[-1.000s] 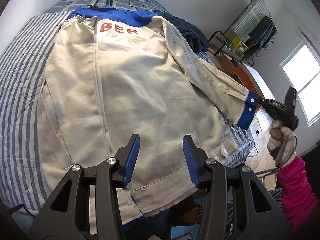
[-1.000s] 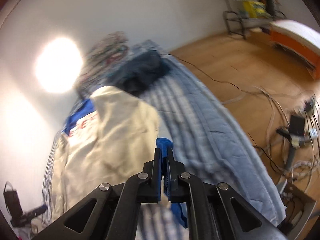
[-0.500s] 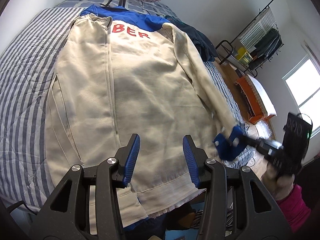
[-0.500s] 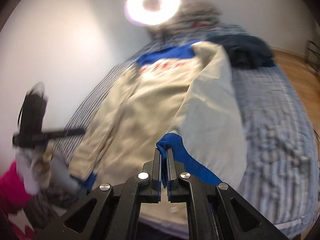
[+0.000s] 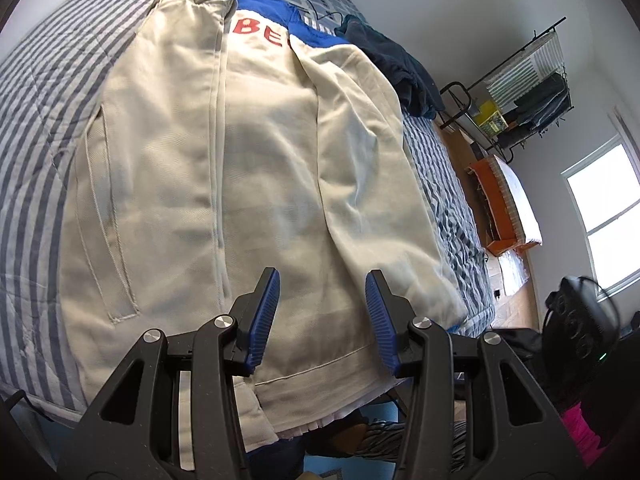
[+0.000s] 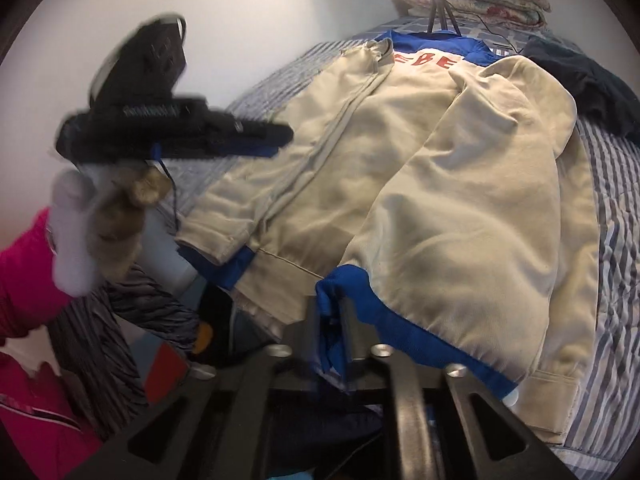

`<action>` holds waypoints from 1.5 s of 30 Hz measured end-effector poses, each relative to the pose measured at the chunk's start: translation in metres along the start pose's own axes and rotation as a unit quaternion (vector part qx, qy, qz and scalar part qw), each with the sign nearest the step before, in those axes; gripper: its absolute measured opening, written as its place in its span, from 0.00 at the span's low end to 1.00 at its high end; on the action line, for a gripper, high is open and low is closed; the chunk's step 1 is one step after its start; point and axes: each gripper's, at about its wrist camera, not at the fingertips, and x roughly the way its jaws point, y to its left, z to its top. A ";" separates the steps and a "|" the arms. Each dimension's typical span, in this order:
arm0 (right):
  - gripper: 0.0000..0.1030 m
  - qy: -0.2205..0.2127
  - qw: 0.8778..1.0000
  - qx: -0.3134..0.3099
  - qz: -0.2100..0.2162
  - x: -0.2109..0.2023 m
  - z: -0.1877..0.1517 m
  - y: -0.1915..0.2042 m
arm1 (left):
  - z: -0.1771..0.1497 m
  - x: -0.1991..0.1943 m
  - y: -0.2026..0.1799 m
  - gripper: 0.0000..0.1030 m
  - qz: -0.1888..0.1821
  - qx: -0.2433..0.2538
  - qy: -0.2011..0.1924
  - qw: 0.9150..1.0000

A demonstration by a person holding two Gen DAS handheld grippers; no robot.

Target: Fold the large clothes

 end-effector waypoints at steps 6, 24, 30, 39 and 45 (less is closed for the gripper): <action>0.40 -0.068 0.996 0.044 0.046 -0.038 0.014 -0.023 | -0.012 0.021 -0.003 0.44 -0.027 -0.020 0.033 0.999; 0.41 -0.104 0.963 0.239 -0.063 -0.032 0.080 -0.208 | -0.017 0.088 -0.010 0.44 -0.043 -0.056 0.068 0.995; 0.41 -0.094 0.951 0.287 -0.061 0.001 0.103 -0.254 | -0.015 0.092 -0.018 0.29 -0.029 -0.024 0.063 0.997; 0.27 -0.094 0.944 0.312 -0.052 0.047 0.138 -0.286 | -0.019 0.092 -0.042 0.02 -0.004 0.048 0.050 0.998; 0.00 -0.081 0.956 0.251 -0.126 0.043 0.166 -0.269 | -0.023 0.076 -0.055 0.01 -0.011 0.062 0.031 0.998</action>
